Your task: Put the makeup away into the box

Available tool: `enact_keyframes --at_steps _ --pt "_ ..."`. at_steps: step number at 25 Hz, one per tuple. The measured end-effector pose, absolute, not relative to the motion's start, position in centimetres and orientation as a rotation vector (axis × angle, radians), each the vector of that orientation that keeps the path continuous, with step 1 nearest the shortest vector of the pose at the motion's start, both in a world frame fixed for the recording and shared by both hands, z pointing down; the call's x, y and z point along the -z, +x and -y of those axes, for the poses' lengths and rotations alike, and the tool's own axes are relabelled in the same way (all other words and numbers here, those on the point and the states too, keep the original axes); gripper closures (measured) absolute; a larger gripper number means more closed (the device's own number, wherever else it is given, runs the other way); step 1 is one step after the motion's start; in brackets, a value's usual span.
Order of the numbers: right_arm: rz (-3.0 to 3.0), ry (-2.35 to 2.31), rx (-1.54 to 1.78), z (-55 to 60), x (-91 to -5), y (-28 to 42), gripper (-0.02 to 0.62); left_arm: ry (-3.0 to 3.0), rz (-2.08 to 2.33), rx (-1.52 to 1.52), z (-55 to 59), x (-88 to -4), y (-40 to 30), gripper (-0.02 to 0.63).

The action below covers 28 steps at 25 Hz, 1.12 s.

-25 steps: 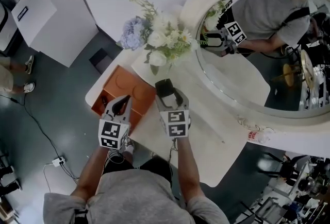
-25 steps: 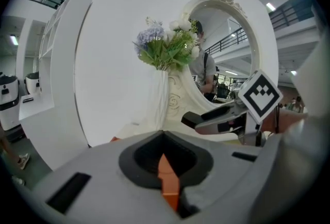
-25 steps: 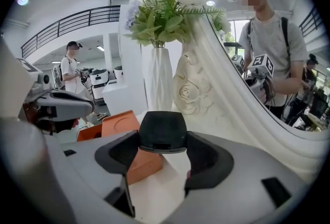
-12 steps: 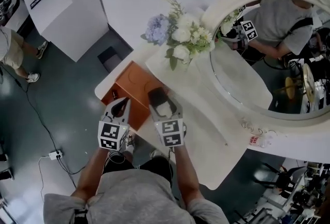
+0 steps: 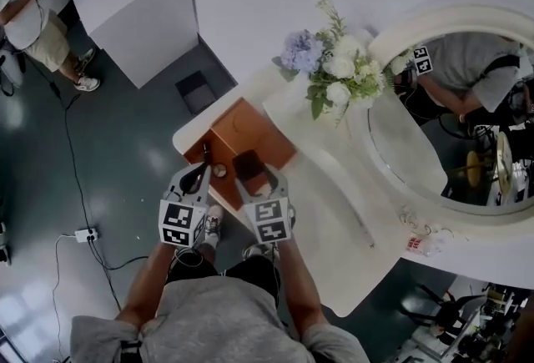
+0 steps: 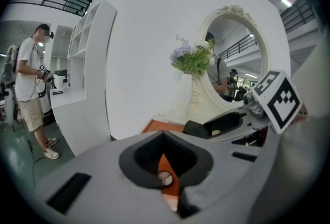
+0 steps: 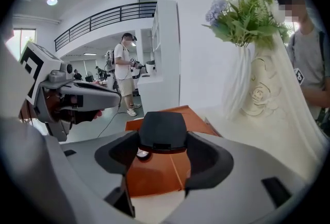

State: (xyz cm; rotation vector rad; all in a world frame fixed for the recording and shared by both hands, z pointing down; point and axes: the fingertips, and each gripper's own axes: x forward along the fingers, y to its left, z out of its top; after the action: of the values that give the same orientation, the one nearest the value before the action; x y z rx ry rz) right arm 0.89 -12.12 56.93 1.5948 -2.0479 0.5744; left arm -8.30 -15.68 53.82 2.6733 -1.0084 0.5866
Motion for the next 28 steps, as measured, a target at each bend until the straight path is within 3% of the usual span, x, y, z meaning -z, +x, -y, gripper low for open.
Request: enact_keyframes --at_steps 28 --pt "1.860 1.351 -0.650 10.3 -67.6 -2.6 0.290 2.555 0.988 -0.637 15.4 -59.9 -12.2 0.606"
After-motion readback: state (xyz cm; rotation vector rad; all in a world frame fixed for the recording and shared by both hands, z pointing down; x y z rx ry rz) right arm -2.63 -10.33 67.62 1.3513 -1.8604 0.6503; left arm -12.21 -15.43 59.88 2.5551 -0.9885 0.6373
